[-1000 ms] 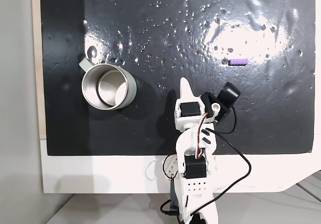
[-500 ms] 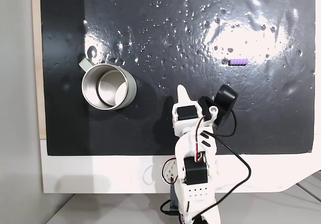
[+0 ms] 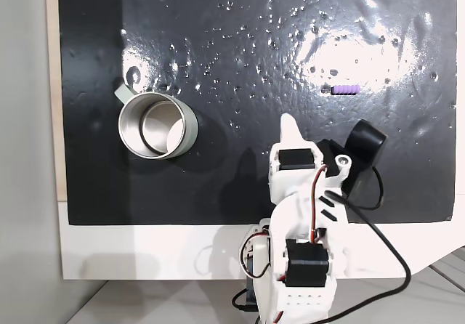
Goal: Grasp a pengrip and put it in the cup.
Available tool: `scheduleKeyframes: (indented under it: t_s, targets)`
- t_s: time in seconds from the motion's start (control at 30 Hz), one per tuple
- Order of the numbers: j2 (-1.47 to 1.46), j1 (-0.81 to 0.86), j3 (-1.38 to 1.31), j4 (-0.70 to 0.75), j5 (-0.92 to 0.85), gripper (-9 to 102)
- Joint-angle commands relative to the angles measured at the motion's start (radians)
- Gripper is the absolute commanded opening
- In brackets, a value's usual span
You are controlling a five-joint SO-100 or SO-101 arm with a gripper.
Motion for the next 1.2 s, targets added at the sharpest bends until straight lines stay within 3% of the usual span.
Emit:
scheduleKeyframes:
  t_s: [0.0, 0.23, 0.7, 1.17]
  targets:
    - [-0.141, 0.066, -0.210, 0.084, -0.021, 17]
    - [-0.400, 0.126, -0.466, 0.259, -0.074, 23]
    - [-0.810, 0.244, -0.773, 0.397, -0.291, 26]
    - [-1.124, 0.377, -0.890, 0.285, -0.440, 26]
